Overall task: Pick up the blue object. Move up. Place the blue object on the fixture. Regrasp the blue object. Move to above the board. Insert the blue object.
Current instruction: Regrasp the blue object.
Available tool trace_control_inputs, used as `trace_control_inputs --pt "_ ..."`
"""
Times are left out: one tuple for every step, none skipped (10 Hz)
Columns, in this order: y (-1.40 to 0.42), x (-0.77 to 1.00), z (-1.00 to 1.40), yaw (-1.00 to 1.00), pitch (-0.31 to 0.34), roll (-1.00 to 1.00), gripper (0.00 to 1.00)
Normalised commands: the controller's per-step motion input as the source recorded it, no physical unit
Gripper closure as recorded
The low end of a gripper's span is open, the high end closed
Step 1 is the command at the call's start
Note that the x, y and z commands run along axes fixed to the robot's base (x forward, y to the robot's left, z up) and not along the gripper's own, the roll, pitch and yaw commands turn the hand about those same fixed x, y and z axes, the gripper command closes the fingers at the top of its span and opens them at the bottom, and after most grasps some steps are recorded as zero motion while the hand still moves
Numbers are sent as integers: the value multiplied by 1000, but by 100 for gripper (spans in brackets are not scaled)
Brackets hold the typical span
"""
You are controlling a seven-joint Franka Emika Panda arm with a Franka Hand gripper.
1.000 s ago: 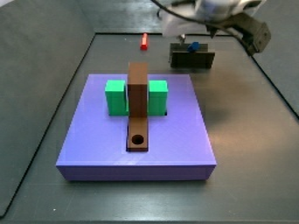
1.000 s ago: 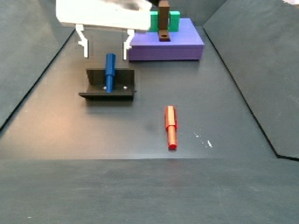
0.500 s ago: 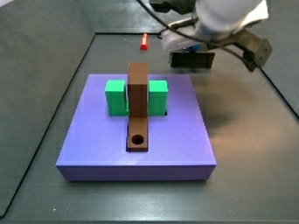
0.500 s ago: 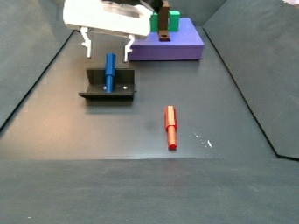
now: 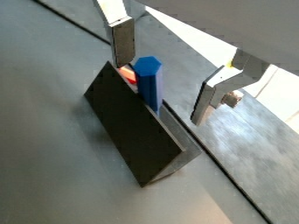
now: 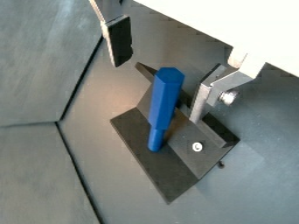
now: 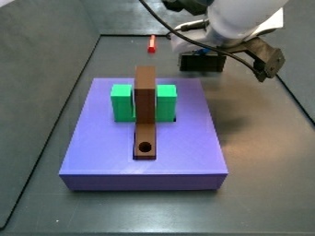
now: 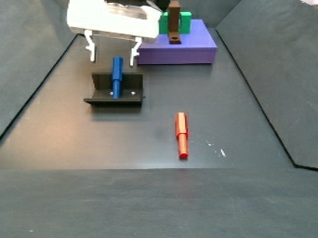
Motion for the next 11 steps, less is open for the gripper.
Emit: trace_control_inputs --pt "3 254 0 0 511 189 0" --pt "66 20 -117 0 149 43 0" --pt "51 23 -77 0 437 211 0" --pt "57 0 -74 0 320 97 0" --pt "106 0 0 0 214 0 0" --pt "80 0 0 0 117 0 0" --pt "23 -69 -103 0 -3 -91 0" --pt "0 -134 -146 0 -29 -37 0" --pt "0 -174 -169 0 -51 -29 0" --pt "0 -120 -171 0 -37 -17 0" --pt "0 -66 -169 0 -9 0 0"
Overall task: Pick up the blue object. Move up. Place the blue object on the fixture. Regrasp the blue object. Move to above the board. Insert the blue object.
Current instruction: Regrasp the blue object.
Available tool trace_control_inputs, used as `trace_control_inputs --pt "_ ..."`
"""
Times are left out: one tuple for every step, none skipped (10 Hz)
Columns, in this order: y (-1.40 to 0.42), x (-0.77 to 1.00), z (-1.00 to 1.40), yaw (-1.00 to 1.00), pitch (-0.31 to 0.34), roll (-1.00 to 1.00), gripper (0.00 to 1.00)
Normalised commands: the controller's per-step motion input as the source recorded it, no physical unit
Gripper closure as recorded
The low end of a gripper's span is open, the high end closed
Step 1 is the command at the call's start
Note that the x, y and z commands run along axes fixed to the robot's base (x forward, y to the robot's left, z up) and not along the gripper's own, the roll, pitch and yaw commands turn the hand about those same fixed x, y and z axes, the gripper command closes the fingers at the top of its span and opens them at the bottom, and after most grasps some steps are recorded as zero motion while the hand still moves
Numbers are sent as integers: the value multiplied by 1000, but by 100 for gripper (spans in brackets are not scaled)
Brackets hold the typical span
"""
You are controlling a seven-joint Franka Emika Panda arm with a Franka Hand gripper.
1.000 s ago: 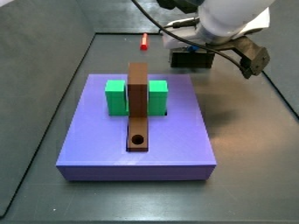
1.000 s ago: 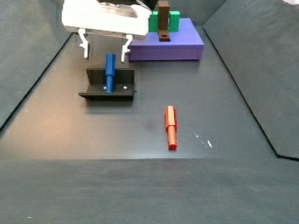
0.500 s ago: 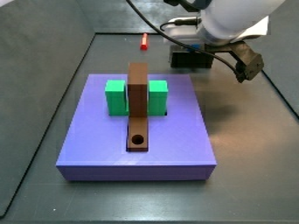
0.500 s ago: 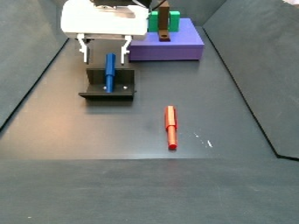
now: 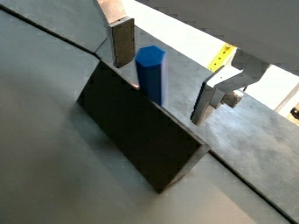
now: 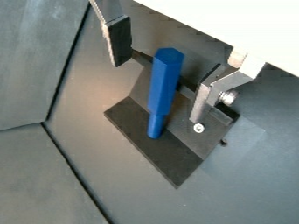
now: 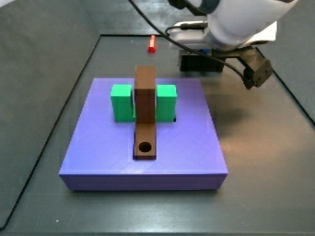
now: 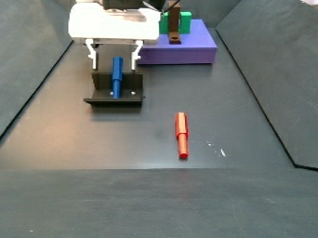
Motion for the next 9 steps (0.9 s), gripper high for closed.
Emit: trace_control_inputs --pt "0 0 0 0 0 46 0" --pt "0 0 0 0 0 0 0" --pt "0 0 0 0 0 0 100" --pt "0 0 0 0 0 0 100" --pt "0 0 0 0 0 0 100" --pt "0 0 0 0 0 0 100" --pt "0 0 0 0 0 0 100" --pt "0 0 0 0 0 0 100" --pt "0 0 0 0 0 0 100"
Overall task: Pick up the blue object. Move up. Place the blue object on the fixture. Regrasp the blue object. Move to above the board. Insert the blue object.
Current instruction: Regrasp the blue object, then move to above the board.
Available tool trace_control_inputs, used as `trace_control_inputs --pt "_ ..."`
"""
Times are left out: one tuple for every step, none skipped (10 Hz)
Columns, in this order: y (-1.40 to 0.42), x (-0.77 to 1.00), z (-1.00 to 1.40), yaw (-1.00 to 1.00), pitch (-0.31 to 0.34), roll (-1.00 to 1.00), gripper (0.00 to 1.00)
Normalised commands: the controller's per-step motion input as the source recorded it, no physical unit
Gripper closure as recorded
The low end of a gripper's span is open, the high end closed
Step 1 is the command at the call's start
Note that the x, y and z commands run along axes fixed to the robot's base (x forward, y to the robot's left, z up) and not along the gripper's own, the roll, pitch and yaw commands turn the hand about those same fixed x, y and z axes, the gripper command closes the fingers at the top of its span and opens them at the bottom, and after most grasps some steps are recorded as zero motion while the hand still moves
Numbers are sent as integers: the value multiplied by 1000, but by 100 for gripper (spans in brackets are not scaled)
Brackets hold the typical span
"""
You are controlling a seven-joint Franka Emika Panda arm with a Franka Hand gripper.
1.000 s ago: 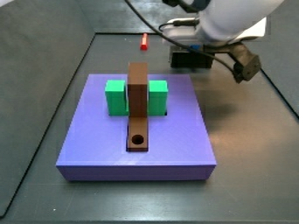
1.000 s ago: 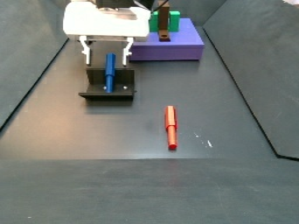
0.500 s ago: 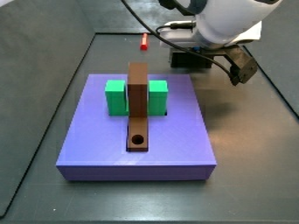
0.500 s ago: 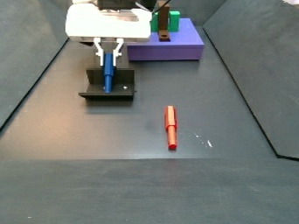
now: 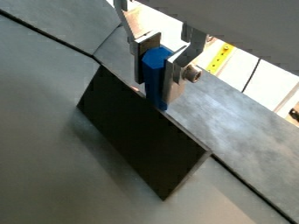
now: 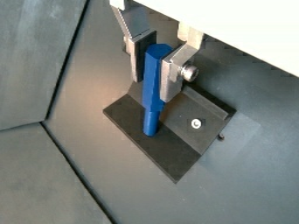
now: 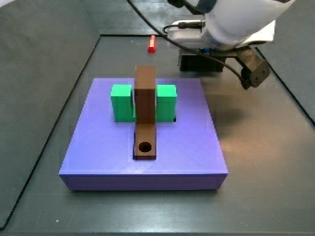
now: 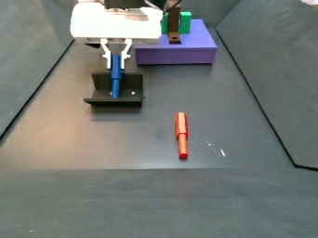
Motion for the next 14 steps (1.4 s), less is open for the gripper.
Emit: trace_control_inputs --pt "0 0 0 0 0 0 100" --pt "0 0 0 0 0 0 100" --pt "0 0 0 0 0 0 100" --pt "0 0 0 0 0 0 100" --pt "0 0 0 0 0 0 100" --pt "0 0 0 0 0 0 100" --pt "0 0 0 0 0 0 100" --pt "0 0 0 0 0 0 100" --pt "0 0 0 0 0 0 100" --pt "0 0 1400 0 0 0 100" --pt "-10 -20 1400 83 19 -8 100" --pt "-13 -40 1400 76 22 -32 100" --pt "3 -26 1400 60 -5 8 100" --pt "-11 -12 1400 52 7 27 100"
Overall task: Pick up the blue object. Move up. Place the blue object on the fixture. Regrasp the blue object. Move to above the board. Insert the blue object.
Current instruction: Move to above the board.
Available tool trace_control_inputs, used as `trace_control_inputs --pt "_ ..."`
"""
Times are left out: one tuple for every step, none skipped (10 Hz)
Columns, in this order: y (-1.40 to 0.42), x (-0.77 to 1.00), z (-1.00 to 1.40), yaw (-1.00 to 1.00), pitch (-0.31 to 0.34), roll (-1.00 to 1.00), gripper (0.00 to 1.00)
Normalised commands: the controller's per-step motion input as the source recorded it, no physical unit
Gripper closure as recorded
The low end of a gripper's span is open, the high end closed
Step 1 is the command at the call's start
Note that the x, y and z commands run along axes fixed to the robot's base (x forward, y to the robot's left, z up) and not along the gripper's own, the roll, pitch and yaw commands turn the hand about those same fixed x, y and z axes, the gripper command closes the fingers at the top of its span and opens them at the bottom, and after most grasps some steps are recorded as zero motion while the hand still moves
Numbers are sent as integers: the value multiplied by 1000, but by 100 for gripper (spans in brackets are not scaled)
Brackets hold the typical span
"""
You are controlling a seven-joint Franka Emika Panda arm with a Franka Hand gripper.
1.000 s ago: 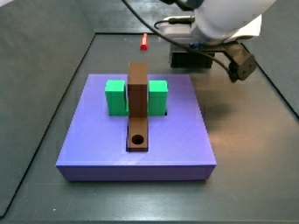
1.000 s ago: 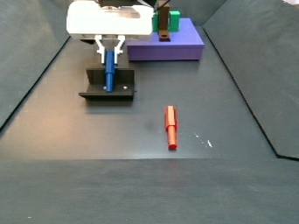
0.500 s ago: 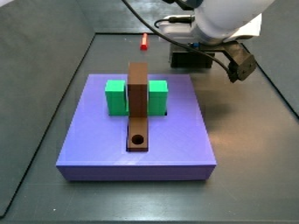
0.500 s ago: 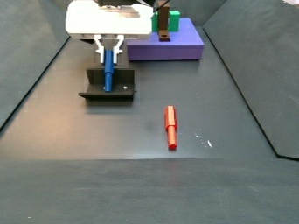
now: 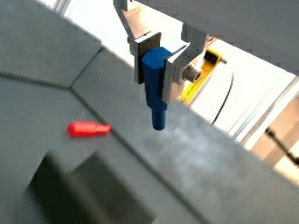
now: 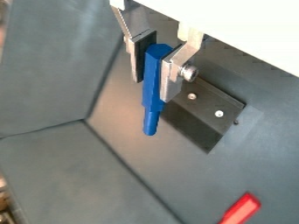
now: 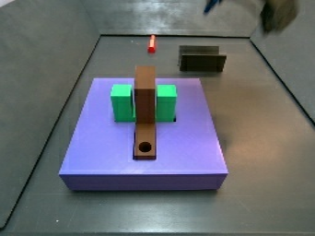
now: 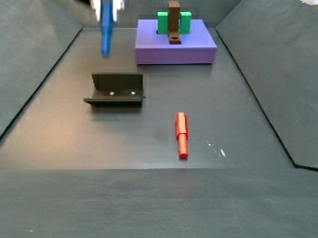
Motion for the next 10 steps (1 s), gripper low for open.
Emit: trace_control_inputs --pt "-22 -13 1400 24 13 -9 100" --pt "-25 -4 1400 15 7 -16 100" --pt "-33 6 718 12 21 -6 100" --pt "-26 14 445 10 38 1 100" --pt "-1400 -945 290 -50 100 -1000 100" --pt "-1400 -963 293 -51 95 -1000 100" --pt "-1400 -1031 312 -41 77 -1000 100" --pt "-1400 -1058 285 -30 79 -1000 100" --pt "-1400 -1038 298 -28 79 -1000 100" --pt "-1400 -1078 306 -19 74 -1000 100"
